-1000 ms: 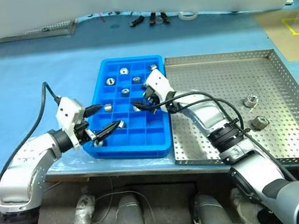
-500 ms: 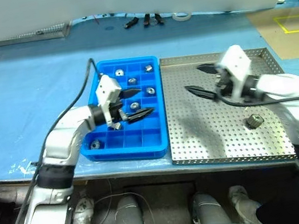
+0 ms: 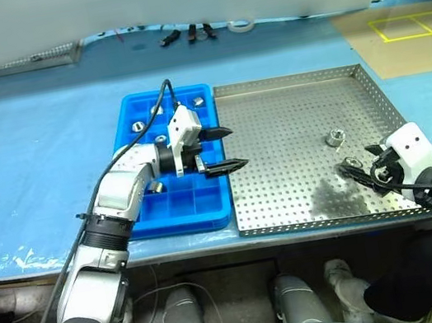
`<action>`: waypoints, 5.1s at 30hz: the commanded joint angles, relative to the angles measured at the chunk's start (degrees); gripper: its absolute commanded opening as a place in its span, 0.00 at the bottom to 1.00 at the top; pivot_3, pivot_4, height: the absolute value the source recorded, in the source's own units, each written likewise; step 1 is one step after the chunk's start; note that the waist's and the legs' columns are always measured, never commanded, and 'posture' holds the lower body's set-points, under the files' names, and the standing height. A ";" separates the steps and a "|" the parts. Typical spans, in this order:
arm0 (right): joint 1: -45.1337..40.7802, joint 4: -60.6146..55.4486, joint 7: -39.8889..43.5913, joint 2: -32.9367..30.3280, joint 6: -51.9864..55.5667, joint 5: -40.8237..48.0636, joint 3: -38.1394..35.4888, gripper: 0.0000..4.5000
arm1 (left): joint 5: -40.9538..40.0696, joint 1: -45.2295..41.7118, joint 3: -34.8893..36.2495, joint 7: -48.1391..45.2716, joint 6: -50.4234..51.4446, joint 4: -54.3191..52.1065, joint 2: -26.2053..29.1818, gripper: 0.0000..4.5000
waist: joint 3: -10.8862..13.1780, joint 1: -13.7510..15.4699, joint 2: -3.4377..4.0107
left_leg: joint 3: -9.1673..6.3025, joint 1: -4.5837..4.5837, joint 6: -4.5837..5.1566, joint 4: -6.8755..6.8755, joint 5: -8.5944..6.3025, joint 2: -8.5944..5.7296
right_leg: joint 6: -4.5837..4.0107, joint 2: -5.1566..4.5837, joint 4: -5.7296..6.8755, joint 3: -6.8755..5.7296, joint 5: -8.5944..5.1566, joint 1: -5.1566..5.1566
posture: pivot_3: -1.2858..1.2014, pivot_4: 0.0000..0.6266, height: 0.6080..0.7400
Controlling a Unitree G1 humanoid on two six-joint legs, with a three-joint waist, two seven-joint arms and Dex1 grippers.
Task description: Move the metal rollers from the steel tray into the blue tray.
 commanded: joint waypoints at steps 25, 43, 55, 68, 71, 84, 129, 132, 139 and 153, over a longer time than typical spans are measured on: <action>-6.20 14.25 -2.80 2.58 -10.10 -3.37 7.77 0.40 | -0.04 2.16 1.81 1.56 2.61 -5.92 2.75 1.00 | 0.00 0.14 0.00 | 0.03 0.41 0.30 0.44 -0.22 0.08 | -0.03 0.00 -0.06 -0.03 0.02 0.67 | 0.43 0.24 1.00; -25.82 -5.00 7.54 3.85 2.71 10.33 19.01 0.36 | -5.32 12.49 8.54 1.18 9.03 -18.35 13.27 1.00 | 0.00 0.29 0.04 | 0.19 0.57 0.15 -0.52 -0.13 0.14 | -0.05 0.14 -0.56 -0.09 0.01 0.45 | 0.50 0.24 1.00; -39.57 7.05 19.12 8.62 -3.10 7.90 33.38 0.36 | -9.42 32.83 19.97 10.11 14.86 -37.01 21.10 1.00 | 0.02 5.22 0.01 | 0.03 0.48 -0.08 -0.71 -0.01 0.23 | -0.14 0.12 -0.53 -0.15 -0.06 0.45 | 0.63 0.24 1.00; -42.75 17.89 21.68 11.91 -6.02 -1.12 41.37 0.36 | -13.09 43.23 23.58 18.26 17.37 -46.86 20.92 1.00 | 0.02 8.74 -0.01 | -0.14 0.26 -0.26 -0.82 0.09 0.32 | -0.15 0.15 -0.50 -0.14 -0.07 0.25 | 0.66 0.24 1.00; -42.53 17.90 22.52 12.01 -3.84 -1.07 41.70 0.36 | -12.95 43.18 22.97 18.03 16.56 -45.93 21.05 1.00 | 0.02 8.79 -0.01 | -0.17 -0.01 -0.28 -0.75 0.11 0.34 | -0.16 0.19 -0.44 -0.16 -0.06 -0.02 | 0.65 0.24 1.00; -42.61 12.87 28.68 12.10 5.39 2.26 42.33 0.36 | -11.63 40.72 21.25 14.29 12.69 -39.87 22.20 1.00 | 0.01 8.86 -0.02 | -0.19 -0.08 -0.33 -0.61 0.14 0.37 | -0.16 0.22 -0.17 -0.13 -0.06 -0.17 | 0.65 0.24 1.00; -41.06 7.15 -2.11 6.00 14.22 -1.92 10.41 0.80 | -2.96 9.43 1.27 11.13 4.01 -13.85 3.83 1.00 | -0.09 4.71 -0.18 | -0.20 -0.02 -0.78 -0.19 0.47 0.39 | -0.26 0.29 0.38 0.00 0.10 -0.22 | 0.48 0.24 1.00; -36.95 2.72 -4.56 6.14 16.40 -0.47 7.70 0.94 | -2.34 8.02 0.68 9.15 2.75 -11.22 2.78 1.00 | -0.09 3.64 -0.17 | -0.18 -0.03 -0.76 -0.22 0.45 0.41 | -0.27 0.30 0.35 0.00 0.09 -0.24 | 0.47 0.24 1.00; -23.95 -0.47 -13.56 9.47 14.07 -4.76 8.23 1.00 | -1.53 7.15 0.05 8.10 2.69 -10.95 1.20 1.00 | -0.10 2.89 -0.16 | -0.10 0.03 -0.69 -0.20 0.42 0.44 | -0.28 0.29 0.33 0.01 0.09 -0.22 | 0.46 0.24 1.00; -17.80 1.79 -23.05 21.24 -2.37 -1.43 3.69 1.00 | -2.32 6.36 1.47 7.90 7.05 -14.36 2.85 1.00 | -0.12 1.75 -0.12 | -0.02 0.08 -0.46 -0.14 0.27 0.41 | -0.26 0.26 0.35 -0.02 0.10 -0.22 | 0.46 0.24 1.00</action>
